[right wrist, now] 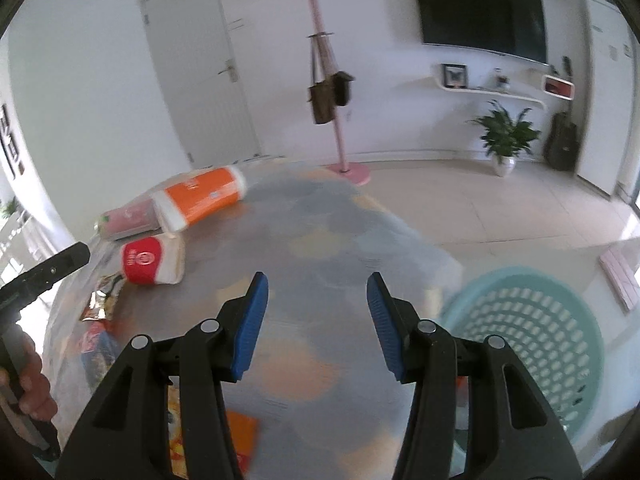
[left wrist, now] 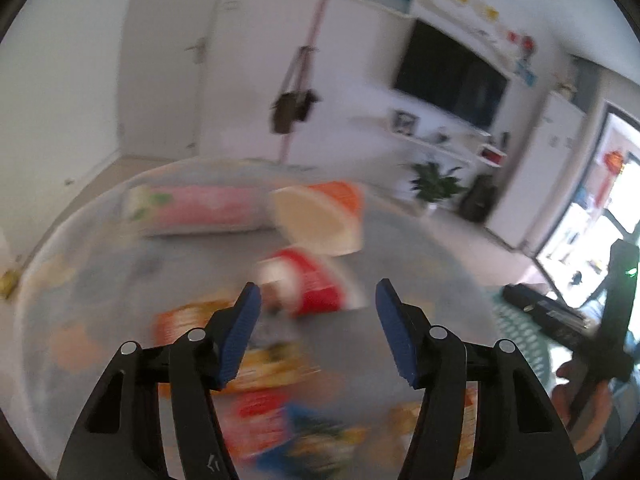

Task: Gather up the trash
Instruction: 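Move both tools back over the table toward the cups and snack bags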

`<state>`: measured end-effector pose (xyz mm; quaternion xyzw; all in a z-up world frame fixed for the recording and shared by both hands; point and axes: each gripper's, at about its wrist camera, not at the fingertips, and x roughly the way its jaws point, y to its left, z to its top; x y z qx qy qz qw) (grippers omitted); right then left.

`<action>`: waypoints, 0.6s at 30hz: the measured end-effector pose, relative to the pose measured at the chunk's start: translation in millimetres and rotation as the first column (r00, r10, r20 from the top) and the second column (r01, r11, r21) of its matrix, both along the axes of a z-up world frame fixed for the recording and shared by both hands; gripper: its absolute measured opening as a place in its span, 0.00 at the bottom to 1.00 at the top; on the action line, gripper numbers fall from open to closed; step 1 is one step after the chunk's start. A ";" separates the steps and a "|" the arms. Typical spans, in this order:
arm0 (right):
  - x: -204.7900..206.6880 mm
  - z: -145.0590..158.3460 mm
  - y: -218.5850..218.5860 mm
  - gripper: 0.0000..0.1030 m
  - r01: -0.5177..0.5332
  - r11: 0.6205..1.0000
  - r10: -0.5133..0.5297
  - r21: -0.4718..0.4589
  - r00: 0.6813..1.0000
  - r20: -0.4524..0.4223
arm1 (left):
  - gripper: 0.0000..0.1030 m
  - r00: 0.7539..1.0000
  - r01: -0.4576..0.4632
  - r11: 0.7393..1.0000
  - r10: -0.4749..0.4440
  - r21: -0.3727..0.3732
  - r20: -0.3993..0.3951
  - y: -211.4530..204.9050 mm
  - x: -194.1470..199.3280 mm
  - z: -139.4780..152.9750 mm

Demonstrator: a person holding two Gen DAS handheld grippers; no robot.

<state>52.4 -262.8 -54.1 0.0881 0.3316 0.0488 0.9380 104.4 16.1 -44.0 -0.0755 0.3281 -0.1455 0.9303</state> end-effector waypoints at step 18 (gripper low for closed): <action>17.7 -4.8 49.5 0.48 -0.104 0.994 0.101 -0.031 0.992 -0.076 | 0.75 0.988 -0.033 0.971 0.068 0.238 -0.141 -10.5 20.3 -43.8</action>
